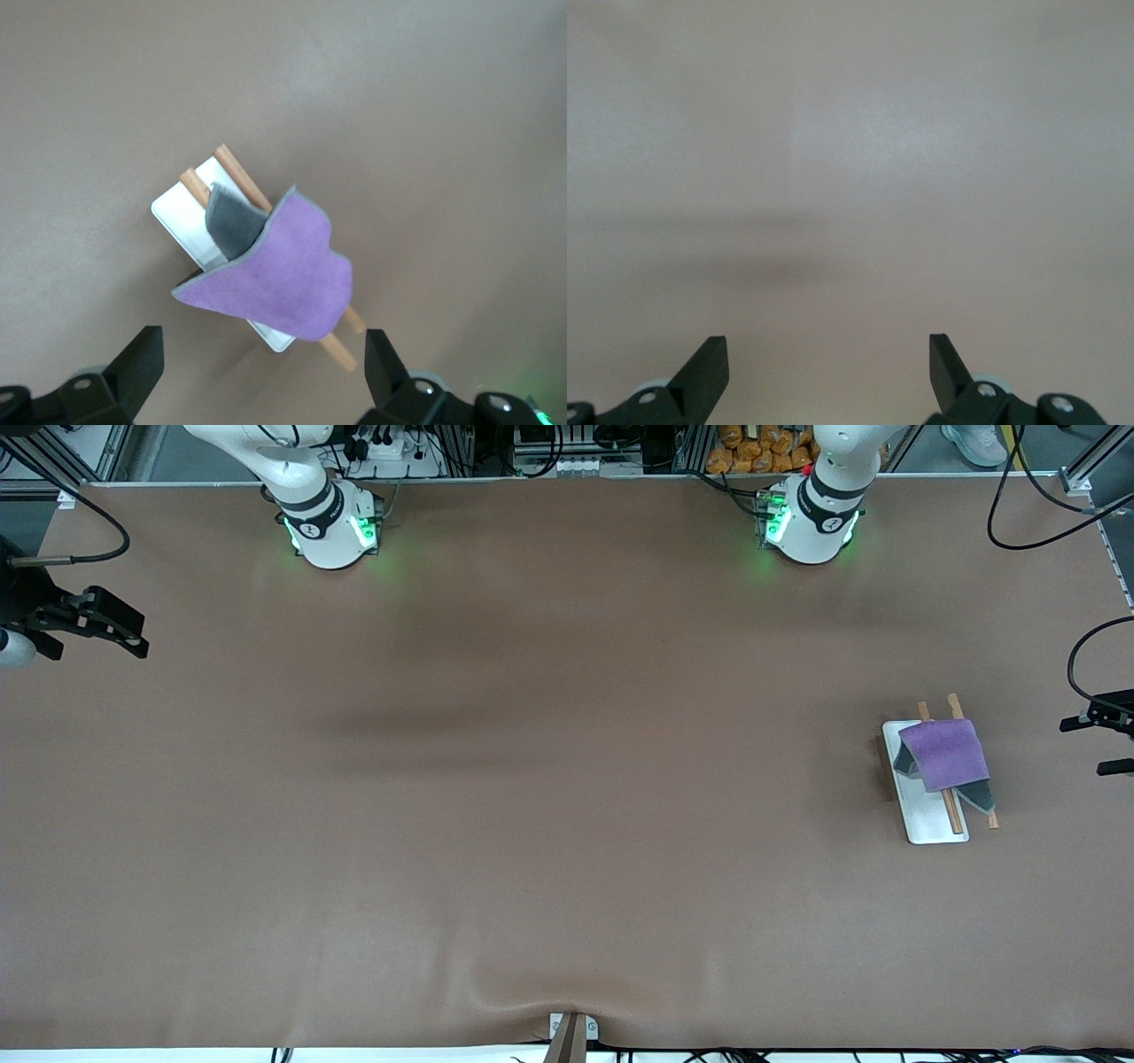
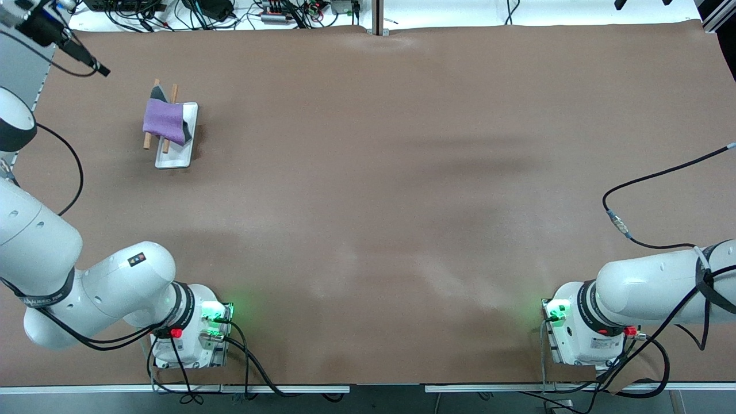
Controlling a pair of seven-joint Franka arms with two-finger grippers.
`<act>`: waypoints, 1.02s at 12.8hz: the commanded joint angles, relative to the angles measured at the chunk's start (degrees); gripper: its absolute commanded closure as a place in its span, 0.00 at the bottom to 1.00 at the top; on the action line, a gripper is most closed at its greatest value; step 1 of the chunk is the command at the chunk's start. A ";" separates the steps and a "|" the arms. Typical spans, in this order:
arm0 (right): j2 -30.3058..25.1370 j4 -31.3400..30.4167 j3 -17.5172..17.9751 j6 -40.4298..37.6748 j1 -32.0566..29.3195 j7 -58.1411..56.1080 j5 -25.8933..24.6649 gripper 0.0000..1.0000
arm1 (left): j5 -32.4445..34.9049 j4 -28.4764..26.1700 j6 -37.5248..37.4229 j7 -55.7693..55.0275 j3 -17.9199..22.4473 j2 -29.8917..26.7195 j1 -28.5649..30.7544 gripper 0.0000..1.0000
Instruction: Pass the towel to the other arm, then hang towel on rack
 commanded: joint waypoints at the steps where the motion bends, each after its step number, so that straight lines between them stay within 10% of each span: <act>1: 0.83 1.74 -0.31 -1.11 0.21 0.07 -0.26 0.00 | 3.77 -0.58 -2.85 -11.24 0.15 -6.76 -5.31 0.00; 13: 1.00 1.74 -0.31 -0.93 -0.23 0.07 -0.26 0.00 | 13.89 -0.67 -7.17 -59.49 -16.45 -16.97 -10.07 0.00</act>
